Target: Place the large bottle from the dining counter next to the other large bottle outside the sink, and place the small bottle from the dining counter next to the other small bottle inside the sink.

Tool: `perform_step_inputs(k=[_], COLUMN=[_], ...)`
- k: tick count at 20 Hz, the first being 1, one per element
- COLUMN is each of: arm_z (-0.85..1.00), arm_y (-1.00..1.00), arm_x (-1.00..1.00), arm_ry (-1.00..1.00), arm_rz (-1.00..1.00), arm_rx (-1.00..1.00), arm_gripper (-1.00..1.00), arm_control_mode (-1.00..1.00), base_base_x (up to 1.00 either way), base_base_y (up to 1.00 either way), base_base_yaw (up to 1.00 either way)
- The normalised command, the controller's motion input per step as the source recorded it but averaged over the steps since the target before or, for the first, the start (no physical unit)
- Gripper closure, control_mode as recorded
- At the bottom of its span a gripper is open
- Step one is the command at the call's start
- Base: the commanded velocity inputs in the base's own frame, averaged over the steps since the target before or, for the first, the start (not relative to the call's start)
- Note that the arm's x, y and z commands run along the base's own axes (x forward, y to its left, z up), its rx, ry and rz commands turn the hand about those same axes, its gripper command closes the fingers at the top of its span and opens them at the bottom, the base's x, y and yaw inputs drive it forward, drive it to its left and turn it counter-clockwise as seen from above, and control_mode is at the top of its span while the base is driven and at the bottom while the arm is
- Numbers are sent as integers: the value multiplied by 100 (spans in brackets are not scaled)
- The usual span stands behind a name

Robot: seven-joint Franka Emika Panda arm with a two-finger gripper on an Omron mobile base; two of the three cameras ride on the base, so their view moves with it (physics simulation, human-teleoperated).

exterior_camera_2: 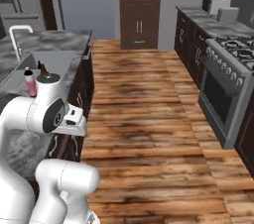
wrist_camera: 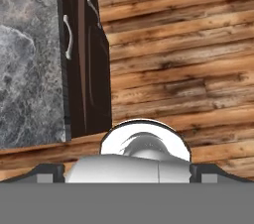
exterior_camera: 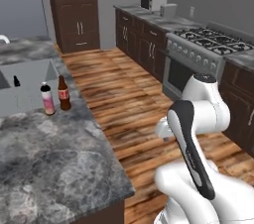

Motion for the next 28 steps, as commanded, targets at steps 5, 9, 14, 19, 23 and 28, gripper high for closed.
perform_step_inputs(k=[5, 9, 14, 19, 23, 28], arm_z=[0, 0, 0, 0, 0, 0], arm_y=[0, 0, 0, 0, 0, 0], arm_x=[0, 0, 0, 0, 0, 0], arm_ry=[0, 0, 0, 0, 0, 0], arm_rz=[0, 0, 0, 0, 0, 0], arm_rx=[0, 0, 0, 0, 0, 0], arm_gripper=[-100, -100, -100, -100, -100, -100], arm_control_mode=[100, 100, 100, 100, 100, 100], base_base_x=[-60, -58, -76, -67, -56, -47], base_base_y=[60, 18, -14, 43, 64, 58], base_base_yaw=[-18, -22, -11, -5, -2, -5])
